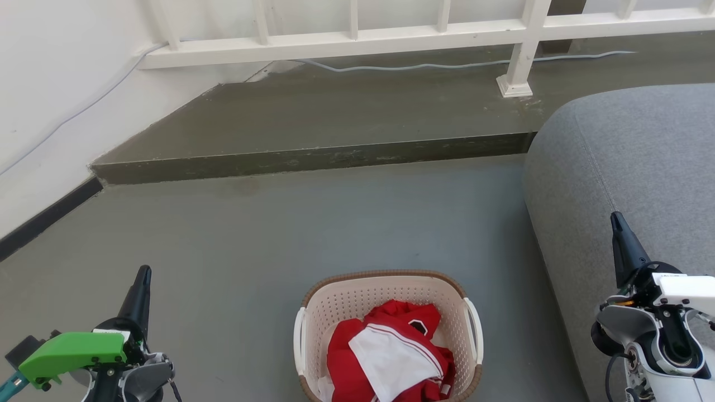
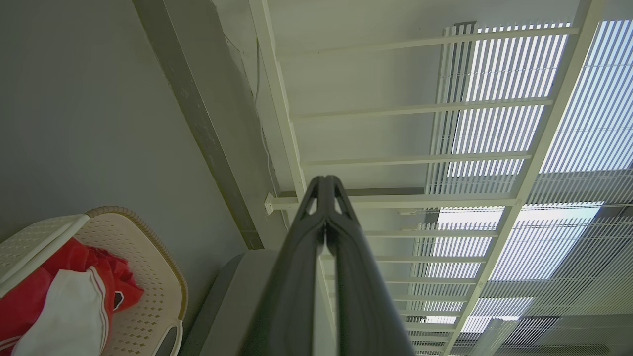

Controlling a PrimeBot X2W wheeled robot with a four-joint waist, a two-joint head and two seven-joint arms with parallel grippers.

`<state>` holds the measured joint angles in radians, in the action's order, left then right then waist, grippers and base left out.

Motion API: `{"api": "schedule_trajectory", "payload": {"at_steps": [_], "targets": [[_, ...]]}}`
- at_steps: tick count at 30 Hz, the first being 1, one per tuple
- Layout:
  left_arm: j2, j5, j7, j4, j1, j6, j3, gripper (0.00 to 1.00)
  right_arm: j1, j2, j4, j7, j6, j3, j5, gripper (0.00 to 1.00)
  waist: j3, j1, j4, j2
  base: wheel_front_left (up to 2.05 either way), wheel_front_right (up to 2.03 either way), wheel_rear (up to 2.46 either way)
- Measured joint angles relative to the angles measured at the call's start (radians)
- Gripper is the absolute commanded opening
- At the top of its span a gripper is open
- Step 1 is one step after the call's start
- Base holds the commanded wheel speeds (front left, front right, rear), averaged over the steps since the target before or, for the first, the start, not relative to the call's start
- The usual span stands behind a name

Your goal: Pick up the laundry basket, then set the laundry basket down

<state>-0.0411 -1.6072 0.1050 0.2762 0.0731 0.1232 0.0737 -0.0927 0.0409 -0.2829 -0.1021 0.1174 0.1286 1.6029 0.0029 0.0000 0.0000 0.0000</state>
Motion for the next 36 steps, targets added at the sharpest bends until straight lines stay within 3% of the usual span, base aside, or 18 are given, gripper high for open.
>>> {"api": "schedule_trajectory", "payload": {"at_steps": [36], "targets": [[0.0,0.0,0.0,0.0,0.0,0.0,0.0,0.0,0.0,0.0,0.001,0.0,0.0,0.0,0.0,0.0,0.0,0.0,0.0,0.0,0.0,0.0,0.0]]}}
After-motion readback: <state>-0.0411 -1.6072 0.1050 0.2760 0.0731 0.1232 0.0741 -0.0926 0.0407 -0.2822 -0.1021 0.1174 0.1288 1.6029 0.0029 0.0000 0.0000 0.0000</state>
